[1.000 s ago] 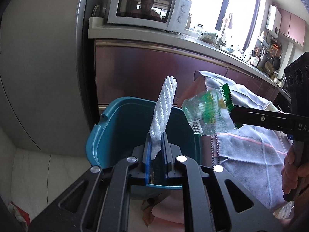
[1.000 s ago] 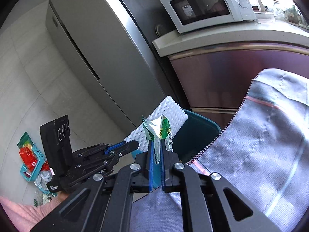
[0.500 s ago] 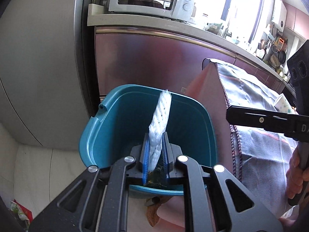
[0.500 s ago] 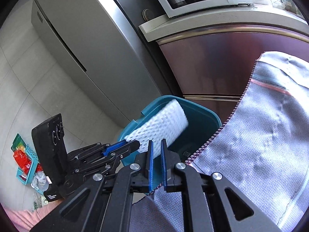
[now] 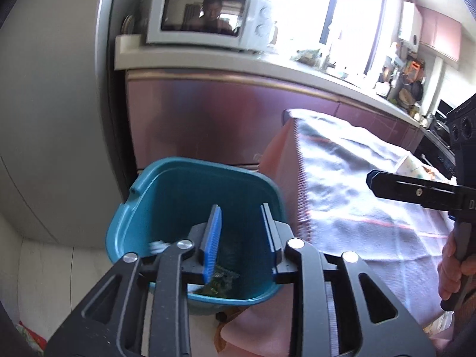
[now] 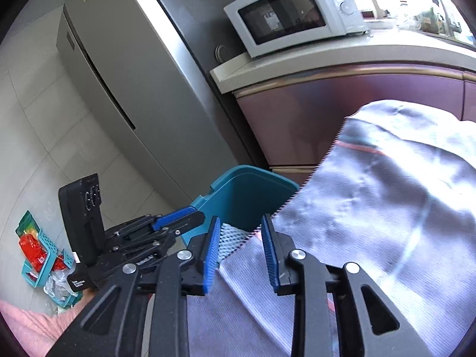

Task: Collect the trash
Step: 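Move both tools back to the table and close the right tool on a paper cup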

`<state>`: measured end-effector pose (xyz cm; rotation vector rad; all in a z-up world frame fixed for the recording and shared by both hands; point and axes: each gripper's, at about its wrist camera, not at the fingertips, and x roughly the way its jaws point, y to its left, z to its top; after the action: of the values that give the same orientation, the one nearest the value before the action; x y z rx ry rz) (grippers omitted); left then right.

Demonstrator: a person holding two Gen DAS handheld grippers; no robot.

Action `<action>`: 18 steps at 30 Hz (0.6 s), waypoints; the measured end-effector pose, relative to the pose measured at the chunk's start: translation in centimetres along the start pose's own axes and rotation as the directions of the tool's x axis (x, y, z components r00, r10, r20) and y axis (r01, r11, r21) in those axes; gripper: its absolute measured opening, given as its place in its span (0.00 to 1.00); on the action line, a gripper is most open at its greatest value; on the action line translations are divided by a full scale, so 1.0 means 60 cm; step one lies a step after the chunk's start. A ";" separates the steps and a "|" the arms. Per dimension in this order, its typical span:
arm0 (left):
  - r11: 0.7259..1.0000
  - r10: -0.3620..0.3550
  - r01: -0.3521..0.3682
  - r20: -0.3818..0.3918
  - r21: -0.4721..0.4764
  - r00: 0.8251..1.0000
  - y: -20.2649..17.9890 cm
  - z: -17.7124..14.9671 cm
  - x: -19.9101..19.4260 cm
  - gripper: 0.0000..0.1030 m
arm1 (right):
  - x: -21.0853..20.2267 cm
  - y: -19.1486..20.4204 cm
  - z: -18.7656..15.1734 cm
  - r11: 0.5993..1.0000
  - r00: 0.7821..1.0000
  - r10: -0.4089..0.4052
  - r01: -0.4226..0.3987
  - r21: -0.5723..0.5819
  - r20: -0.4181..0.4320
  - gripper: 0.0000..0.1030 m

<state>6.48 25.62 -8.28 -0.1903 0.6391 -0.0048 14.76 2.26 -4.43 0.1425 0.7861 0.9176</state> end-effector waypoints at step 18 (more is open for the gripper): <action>0.918 -0.321 0.309 0.005 0.248 0.947 -0.294 0.015 -0.013 0.42 | -0.294 -0.118 -0.133 0.930 0.916 -0.342 0.297 0.215 0.212 0.44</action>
<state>7.38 8.49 -3.98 -0.0527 0.5508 -0.3889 7.87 -17.13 -3.51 0.2714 0.6350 0.5034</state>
